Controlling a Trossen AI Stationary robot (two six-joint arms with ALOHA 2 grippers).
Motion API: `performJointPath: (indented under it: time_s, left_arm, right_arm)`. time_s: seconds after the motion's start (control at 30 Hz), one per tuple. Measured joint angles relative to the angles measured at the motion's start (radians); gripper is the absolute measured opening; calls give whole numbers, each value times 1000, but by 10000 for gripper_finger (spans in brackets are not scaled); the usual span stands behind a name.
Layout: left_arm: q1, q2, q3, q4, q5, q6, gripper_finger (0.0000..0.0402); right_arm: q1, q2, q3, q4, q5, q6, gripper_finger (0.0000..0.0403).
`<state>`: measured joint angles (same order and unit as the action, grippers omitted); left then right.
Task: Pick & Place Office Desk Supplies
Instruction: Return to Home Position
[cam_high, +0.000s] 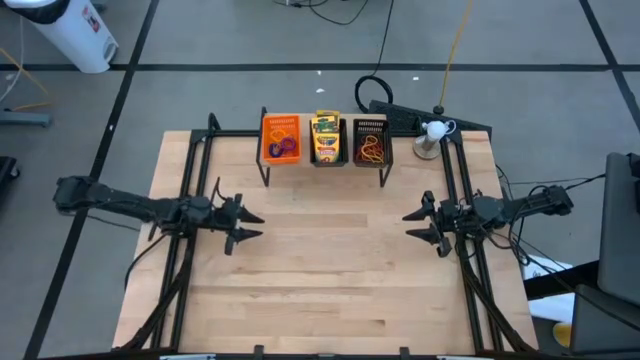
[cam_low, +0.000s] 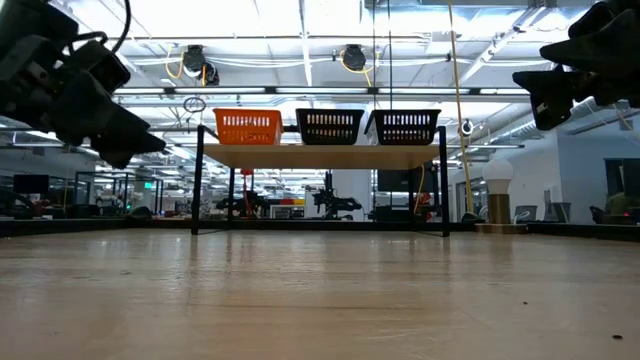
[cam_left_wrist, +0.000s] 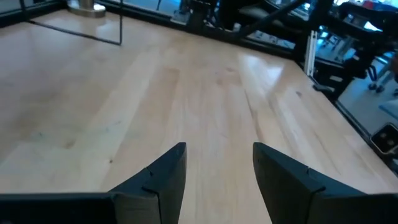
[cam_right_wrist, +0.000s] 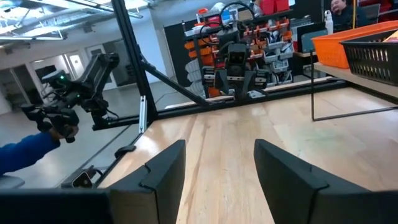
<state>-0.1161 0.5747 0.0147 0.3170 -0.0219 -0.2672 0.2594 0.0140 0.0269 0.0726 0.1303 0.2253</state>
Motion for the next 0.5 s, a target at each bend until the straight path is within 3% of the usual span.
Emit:
performJointPath:
  time_s: [0.2,0.5]
  left_arm:
    - [148,0,0,26,198,86,184]
    - [260,0,0,25,299,133,184]
  right_arm:
    - [-52,0,-1,-15,-58,14,183]
    - [-155,0,-1,-50,-151,68,183]
